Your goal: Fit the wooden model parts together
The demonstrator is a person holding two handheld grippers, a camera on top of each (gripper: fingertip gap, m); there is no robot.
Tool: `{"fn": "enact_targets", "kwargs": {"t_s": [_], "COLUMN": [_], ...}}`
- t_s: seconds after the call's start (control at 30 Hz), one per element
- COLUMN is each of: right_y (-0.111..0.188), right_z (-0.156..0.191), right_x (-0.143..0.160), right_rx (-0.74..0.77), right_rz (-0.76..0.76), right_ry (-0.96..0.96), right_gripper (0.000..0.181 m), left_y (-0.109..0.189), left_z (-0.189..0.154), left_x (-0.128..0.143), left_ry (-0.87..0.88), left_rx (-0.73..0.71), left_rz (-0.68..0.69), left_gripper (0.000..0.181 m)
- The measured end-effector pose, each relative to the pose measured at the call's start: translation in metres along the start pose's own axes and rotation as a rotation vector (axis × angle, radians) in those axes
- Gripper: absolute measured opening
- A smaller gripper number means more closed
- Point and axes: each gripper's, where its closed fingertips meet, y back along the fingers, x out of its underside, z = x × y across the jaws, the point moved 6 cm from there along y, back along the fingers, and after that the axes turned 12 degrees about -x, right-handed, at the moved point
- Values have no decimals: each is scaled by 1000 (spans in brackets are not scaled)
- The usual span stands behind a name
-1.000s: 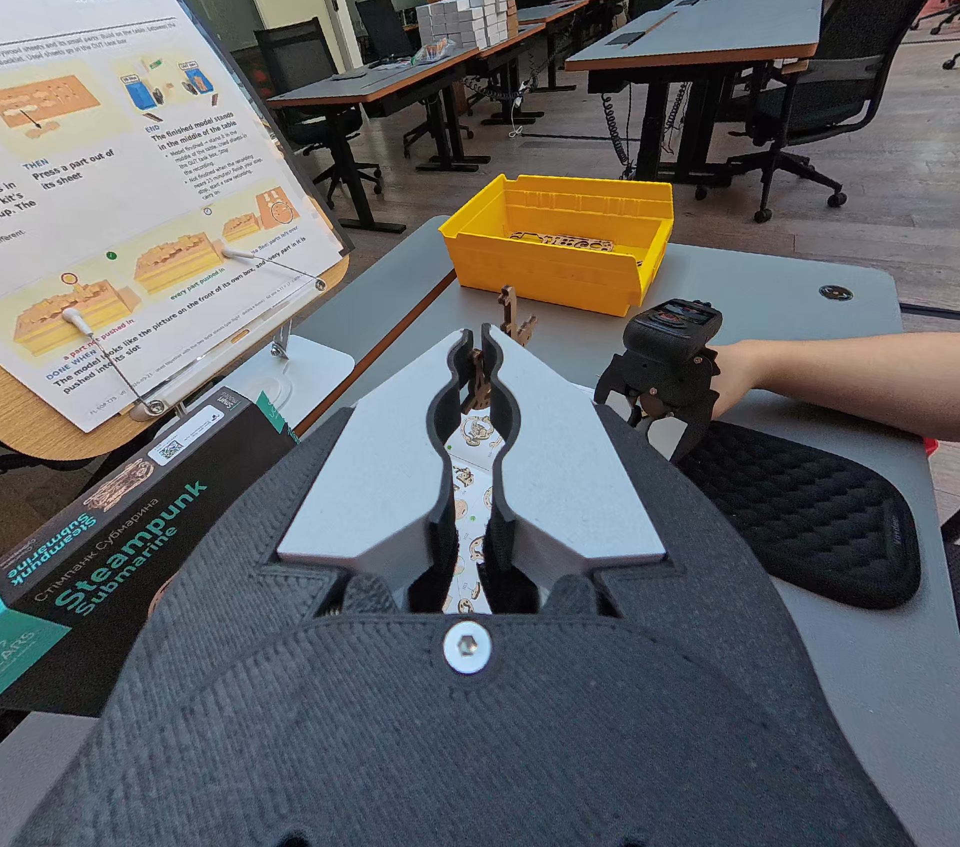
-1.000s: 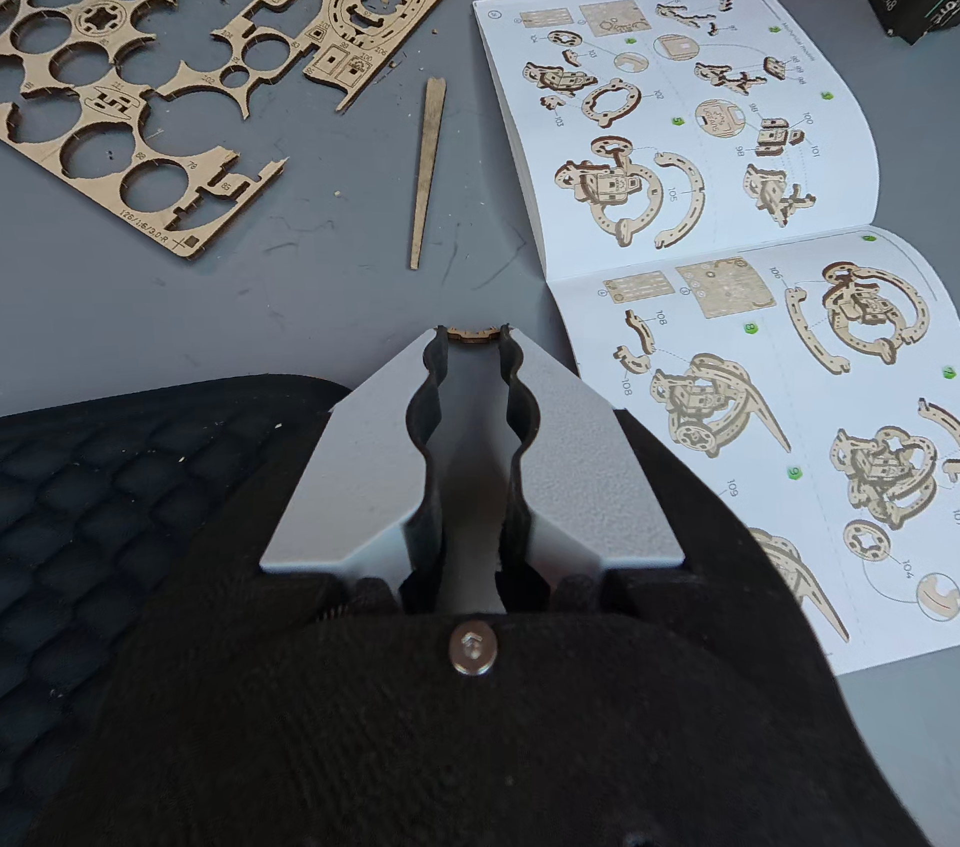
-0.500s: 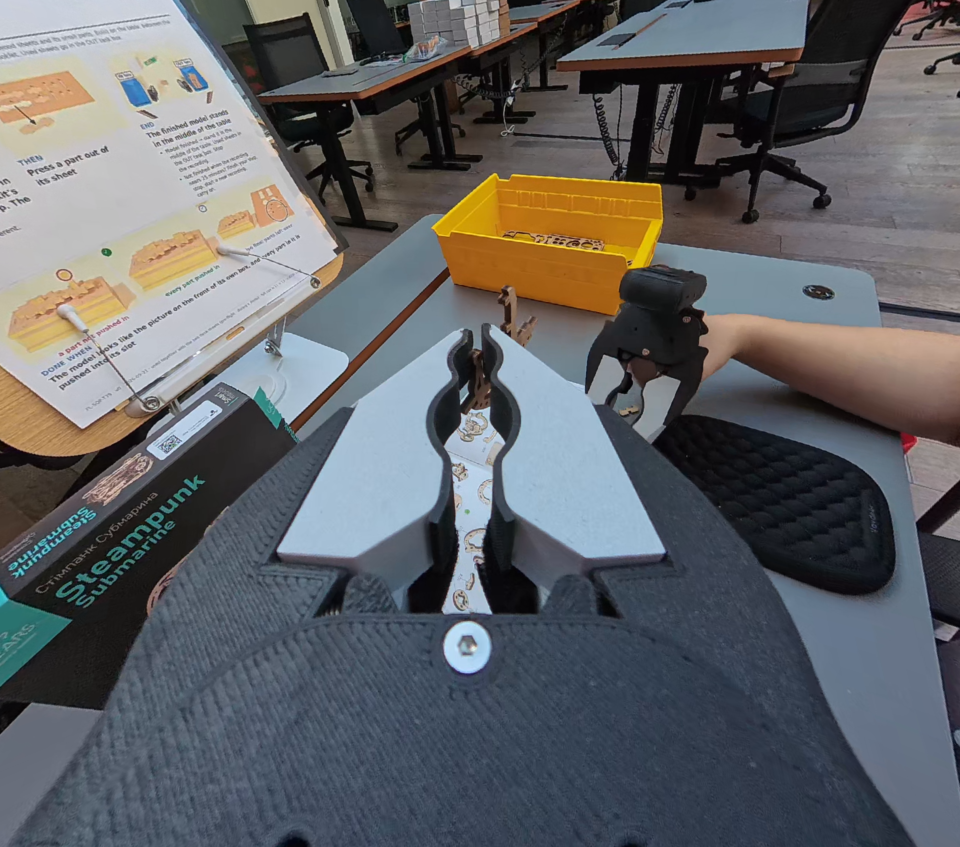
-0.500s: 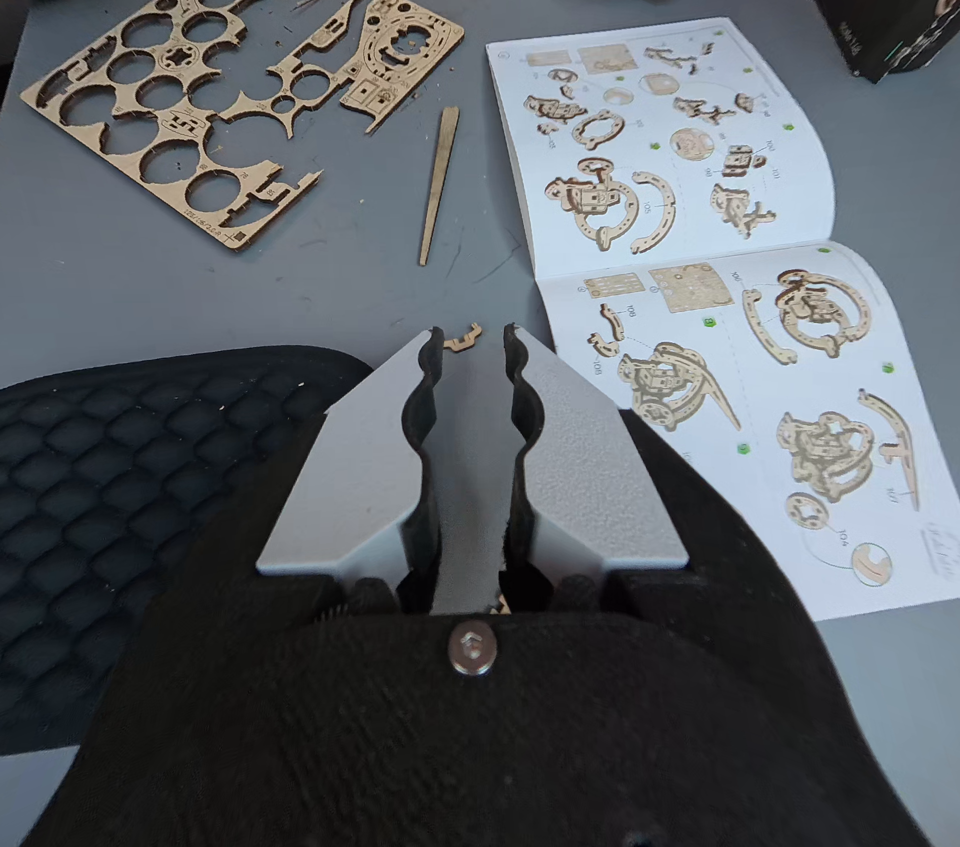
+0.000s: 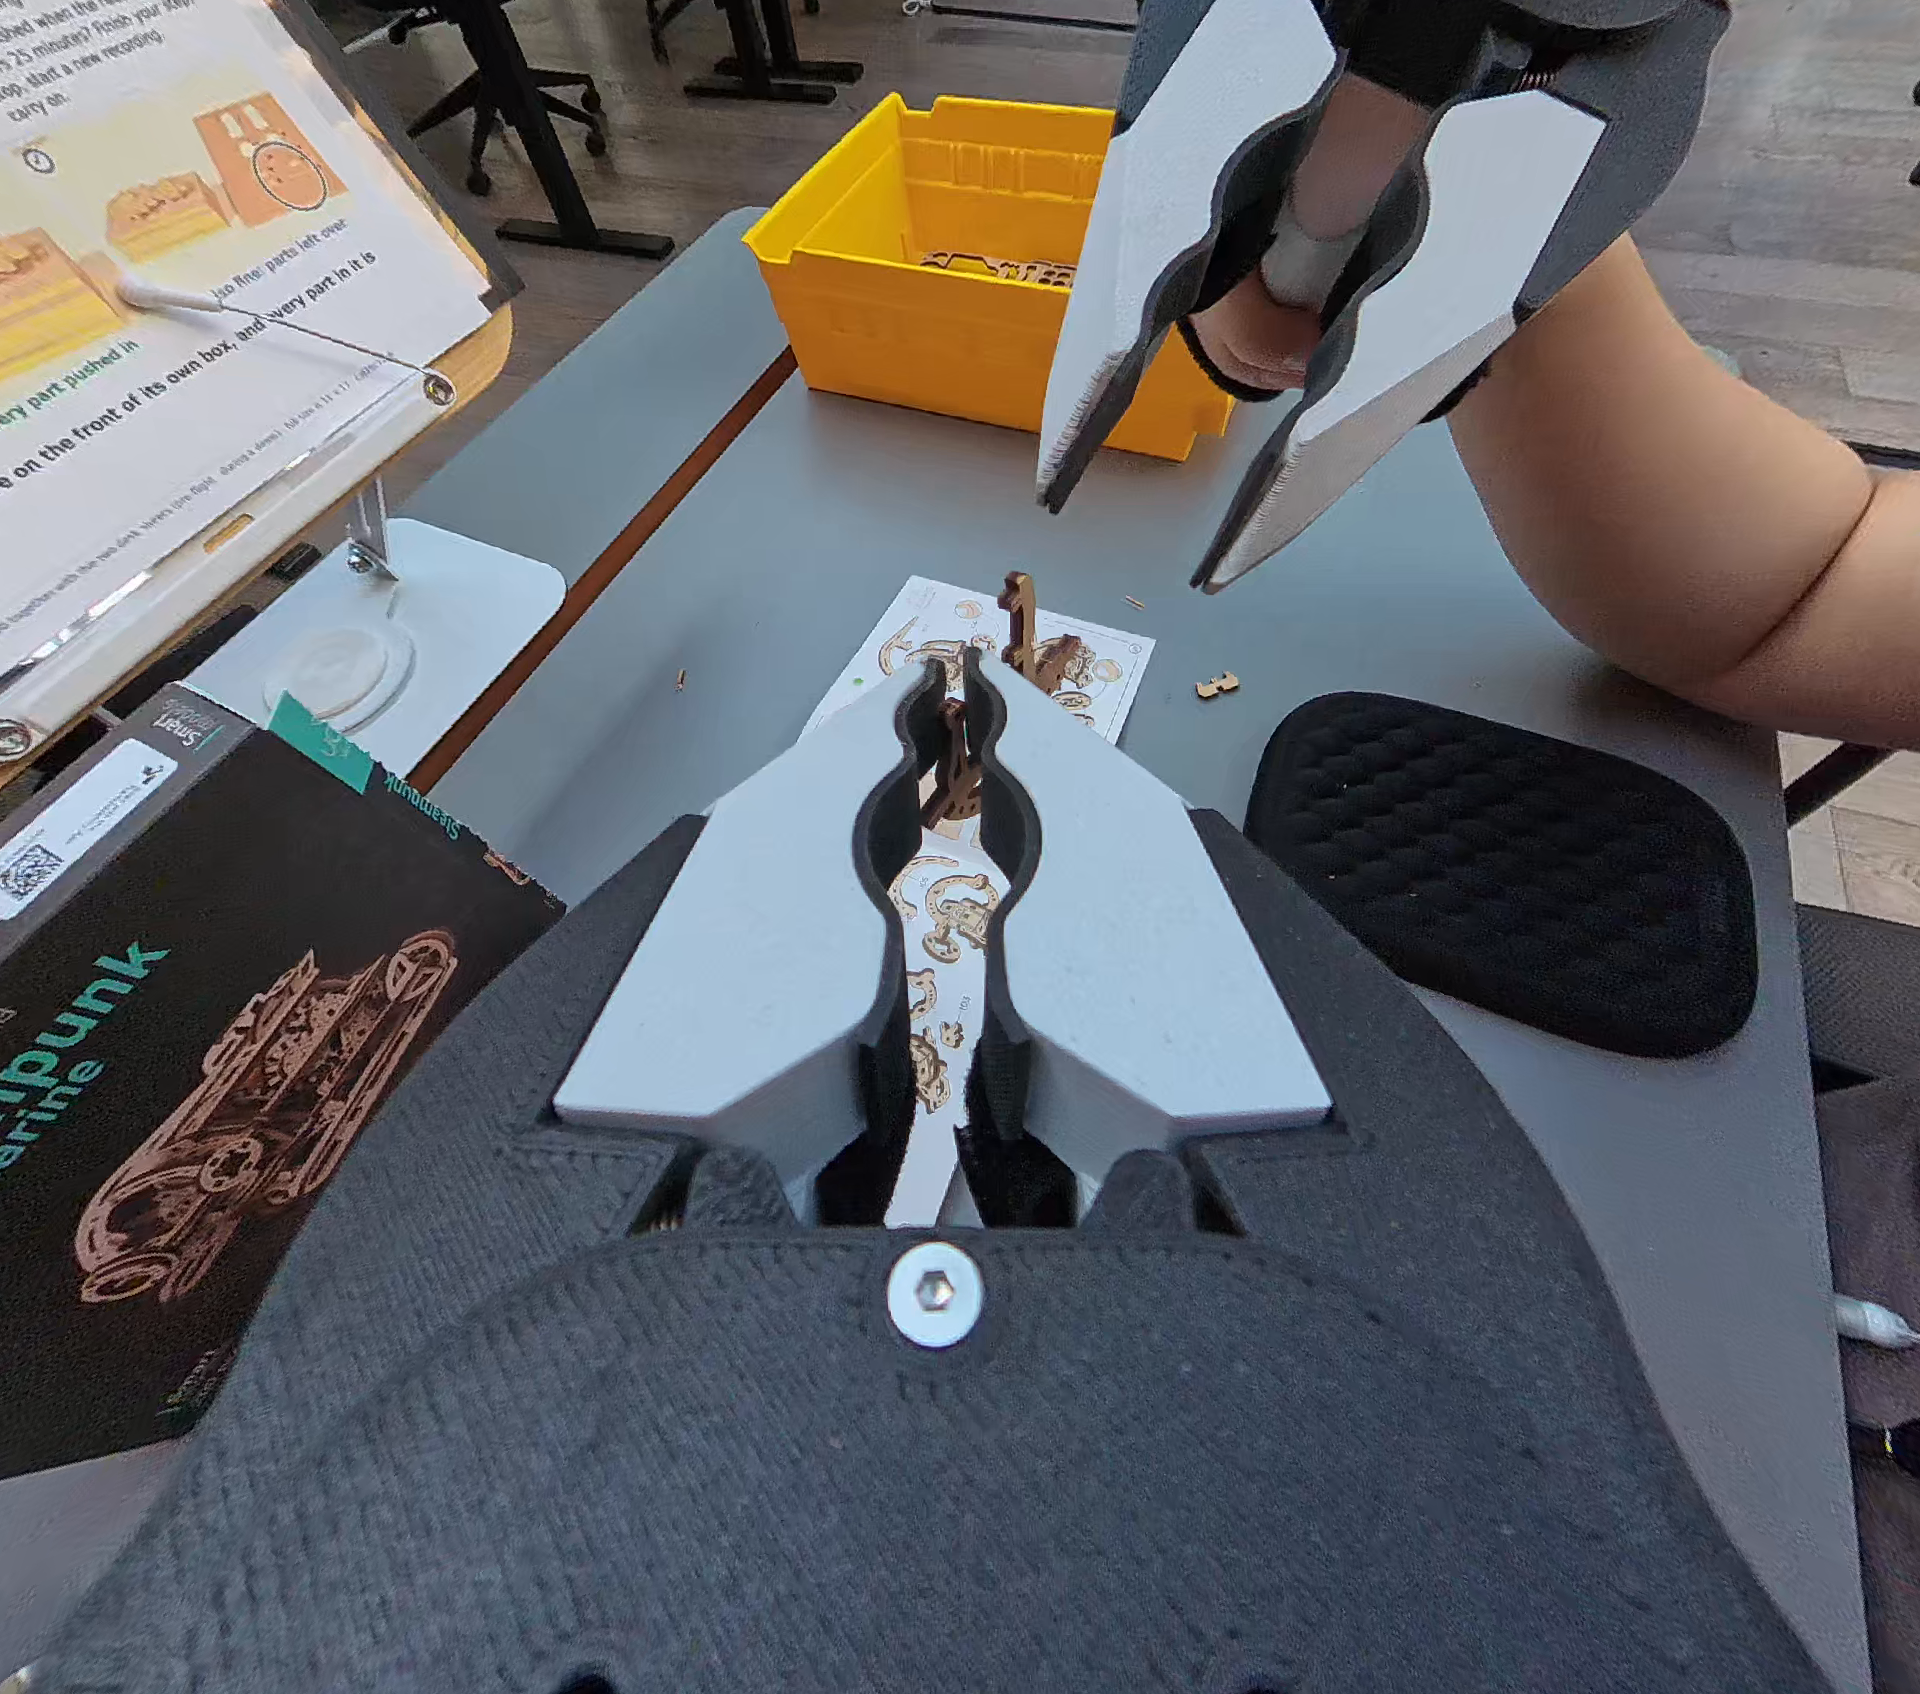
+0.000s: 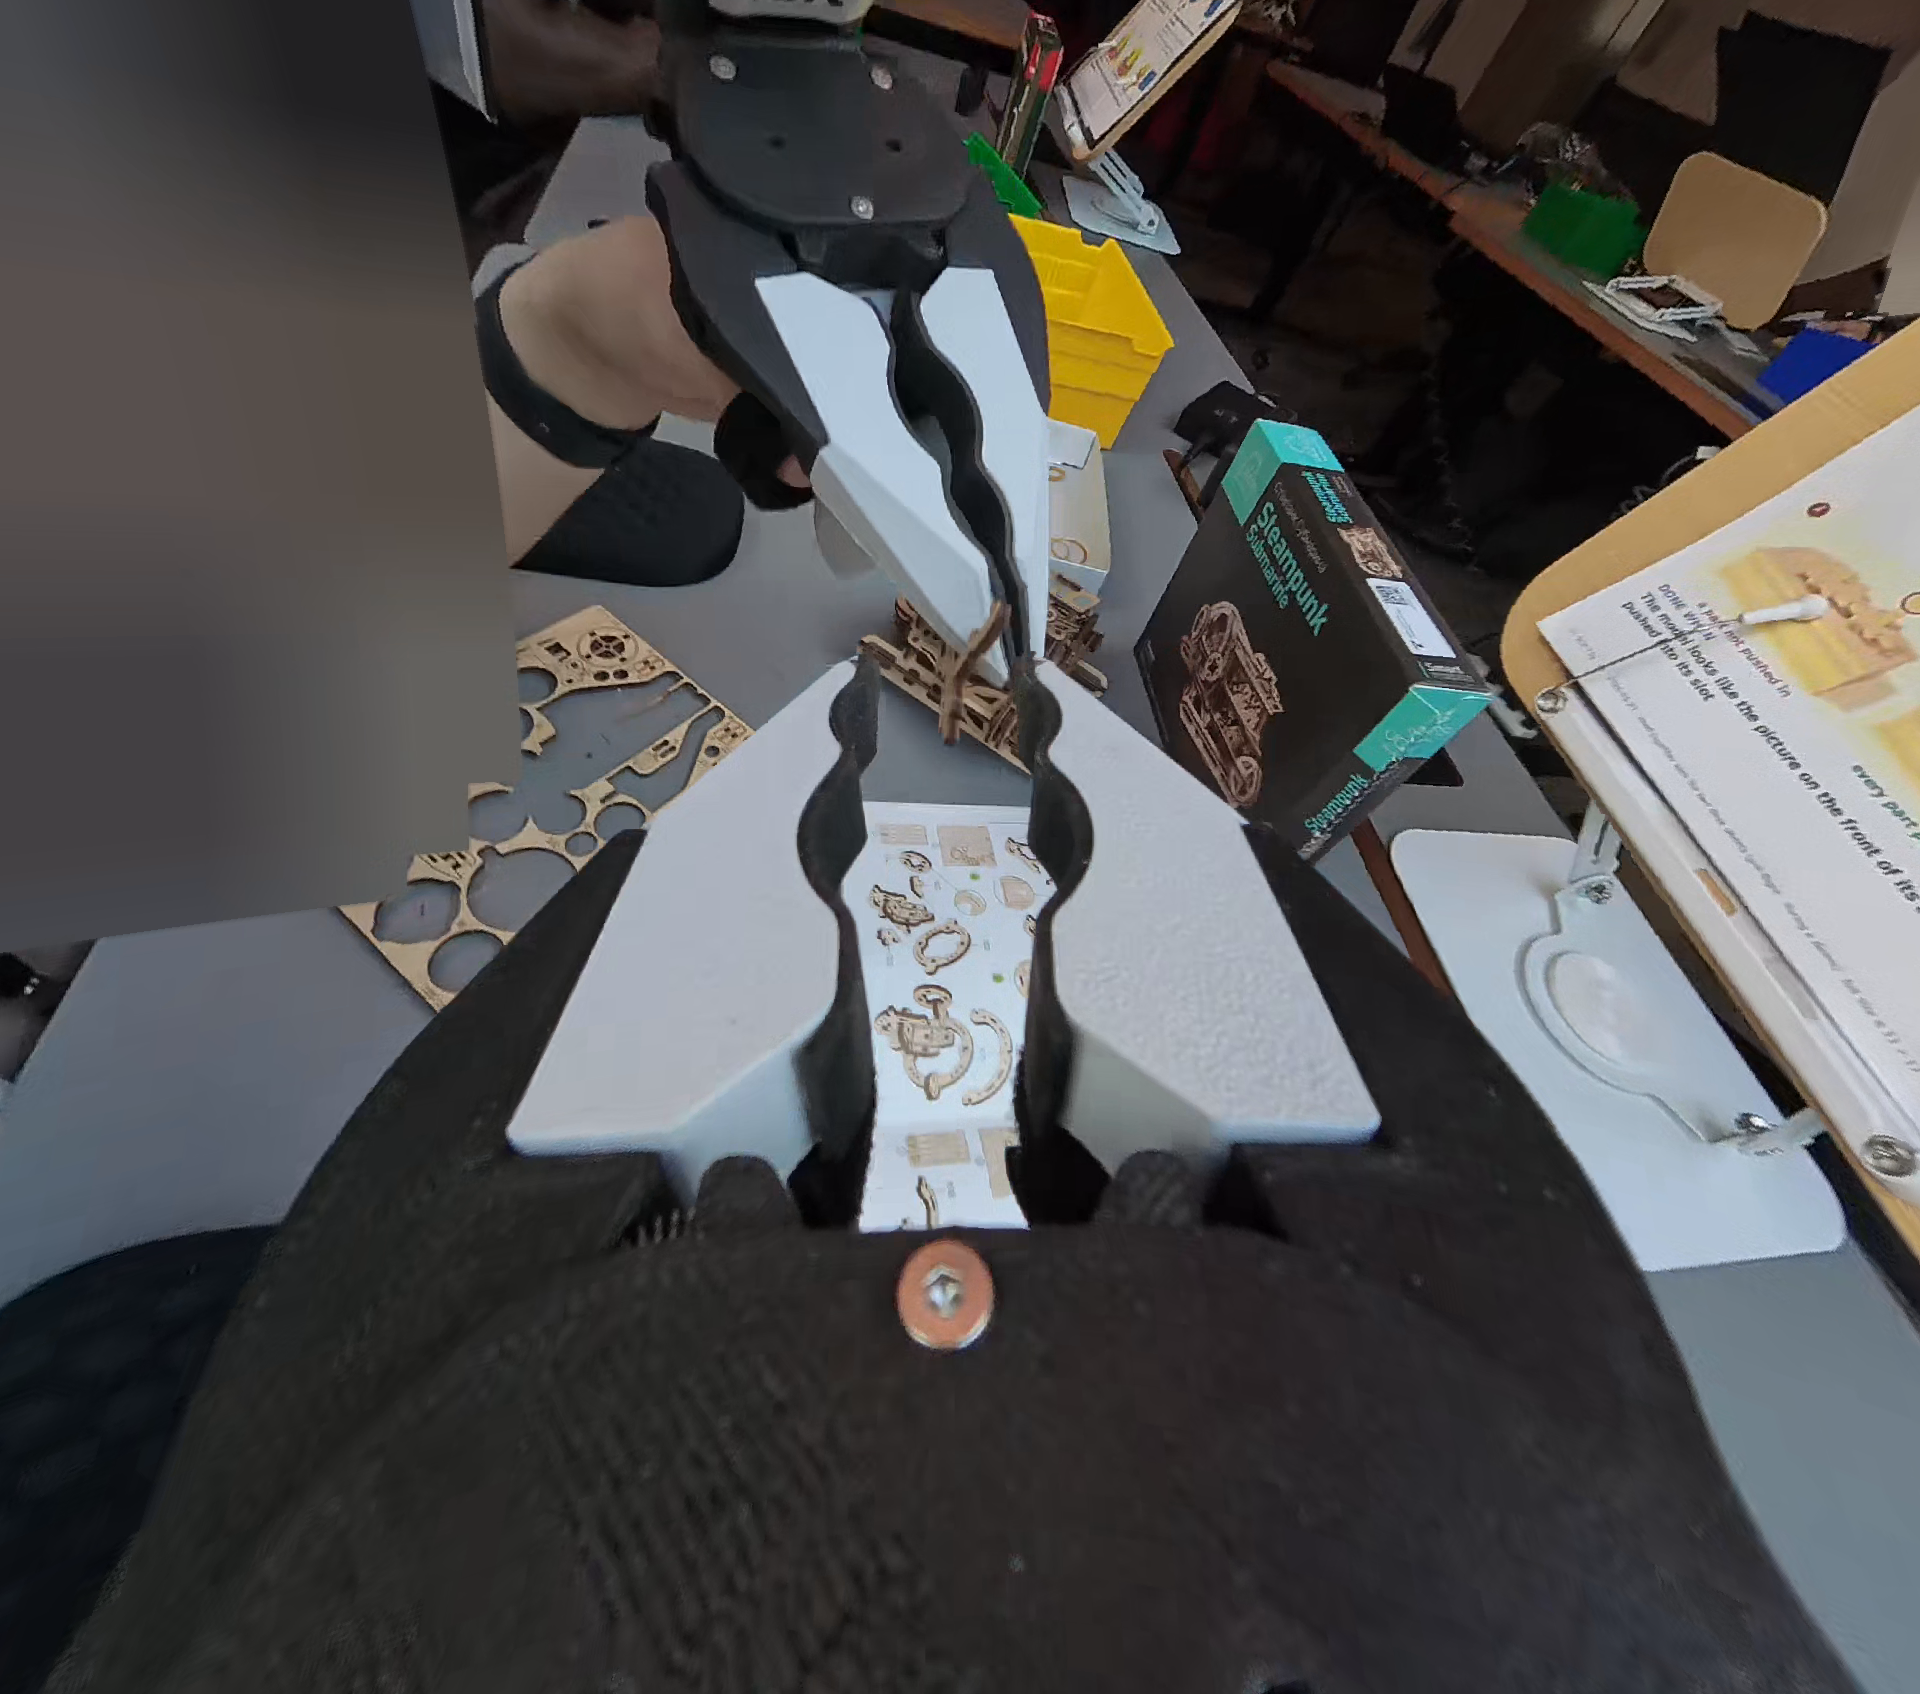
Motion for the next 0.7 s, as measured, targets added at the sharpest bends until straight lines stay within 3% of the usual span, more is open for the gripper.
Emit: {"fn": "enact_targets", "kwargs": {"t_s": [0.23, 0.33, 0.4, 0.7], "right_y": [-13, -13, -12, -12], "right_z": [-7, -14, -16, -18], "right_x": [24, 30, 35, 44], "right_rx": [5, -21, -47, -112], "right_rz": [53, 33, 33, 14], "right_ry": [-85, -161, -176, -227], "right_gripper": [29, 21, 5, 1], "left_y": [-24, -28, -29, -33], "left_z": [-4, -5, -7, -10], "left_x": [10, 12, 12, 17], "left_ry": [-11, -3, 13, -18], "left_rx": [-10, -2, 25, 40], "left_rz": [60, 65, 62, 92], "left_gripper": [1, 1, 1, 1]}}
